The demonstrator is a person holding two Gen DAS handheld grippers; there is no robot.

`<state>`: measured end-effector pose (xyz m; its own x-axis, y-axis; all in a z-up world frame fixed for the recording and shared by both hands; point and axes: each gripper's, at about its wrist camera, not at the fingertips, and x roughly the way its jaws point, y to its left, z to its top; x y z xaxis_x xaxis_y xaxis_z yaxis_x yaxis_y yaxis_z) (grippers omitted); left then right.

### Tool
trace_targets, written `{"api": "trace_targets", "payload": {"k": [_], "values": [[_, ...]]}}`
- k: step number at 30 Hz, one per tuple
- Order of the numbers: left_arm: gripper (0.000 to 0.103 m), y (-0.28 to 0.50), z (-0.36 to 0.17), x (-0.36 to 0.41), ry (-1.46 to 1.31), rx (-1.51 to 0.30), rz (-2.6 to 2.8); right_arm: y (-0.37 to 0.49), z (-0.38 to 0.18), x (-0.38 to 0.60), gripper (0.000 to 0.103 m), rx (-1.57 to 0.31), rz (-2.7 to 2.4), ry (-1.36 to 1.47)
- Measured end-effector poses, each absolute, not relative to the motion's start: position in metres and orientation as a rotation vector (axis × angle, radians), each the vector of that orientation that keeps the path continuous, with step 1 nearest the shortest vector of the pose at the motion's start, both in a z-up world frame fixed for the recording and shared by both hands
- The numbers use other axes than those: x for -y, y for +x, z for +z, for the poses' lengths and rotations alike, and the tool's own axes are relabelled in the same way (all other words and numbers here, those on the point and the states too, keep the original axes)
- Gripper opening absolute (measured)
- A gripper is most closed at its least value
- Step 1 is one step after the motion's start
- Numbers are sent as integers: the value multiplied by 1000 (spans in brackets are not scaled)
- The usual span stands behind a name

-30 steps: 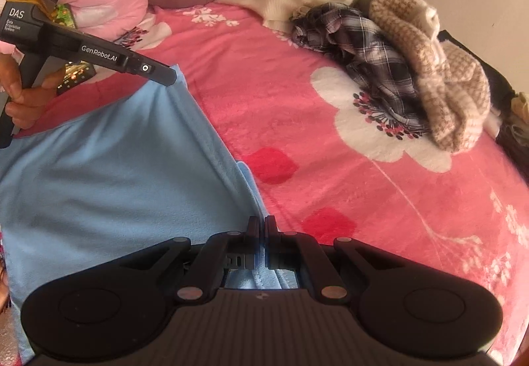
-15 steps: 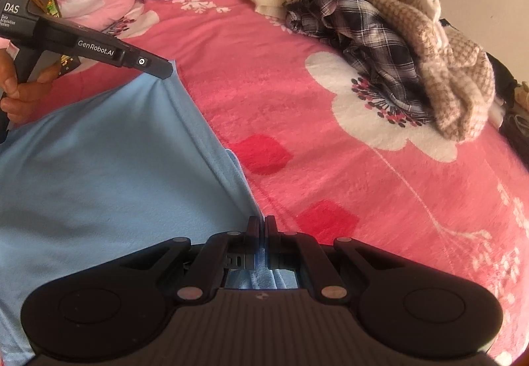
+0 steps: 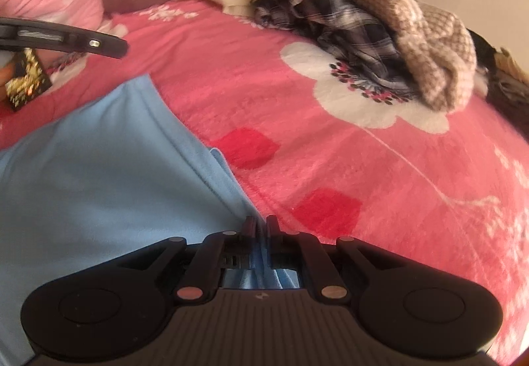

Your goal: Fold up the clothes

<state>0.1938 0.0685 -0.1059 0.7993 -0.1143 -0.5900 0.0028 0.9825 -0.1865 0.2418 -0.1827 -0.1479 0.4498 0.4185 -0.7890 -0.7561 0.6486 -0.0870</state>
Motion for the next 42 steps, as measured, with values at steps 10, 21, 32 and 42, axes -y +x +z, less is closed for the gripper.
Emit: {"api": "trace_targets", "payload": {"k": [10,21,32,42], "values": [[21,204,-134,-8,-150,-759,-215,216,-83,257,46,-702,551,-328],[21,211,-151,7,-49,-801,-211,179,-75,419,36,-845,221,14],[22,215,-153,11,-25,-803,-194,195,-117,444,38,-946,217,143],[22,215,-155,10,-23,-796,-205,204,-121,441,38,-978,284,154]]}}
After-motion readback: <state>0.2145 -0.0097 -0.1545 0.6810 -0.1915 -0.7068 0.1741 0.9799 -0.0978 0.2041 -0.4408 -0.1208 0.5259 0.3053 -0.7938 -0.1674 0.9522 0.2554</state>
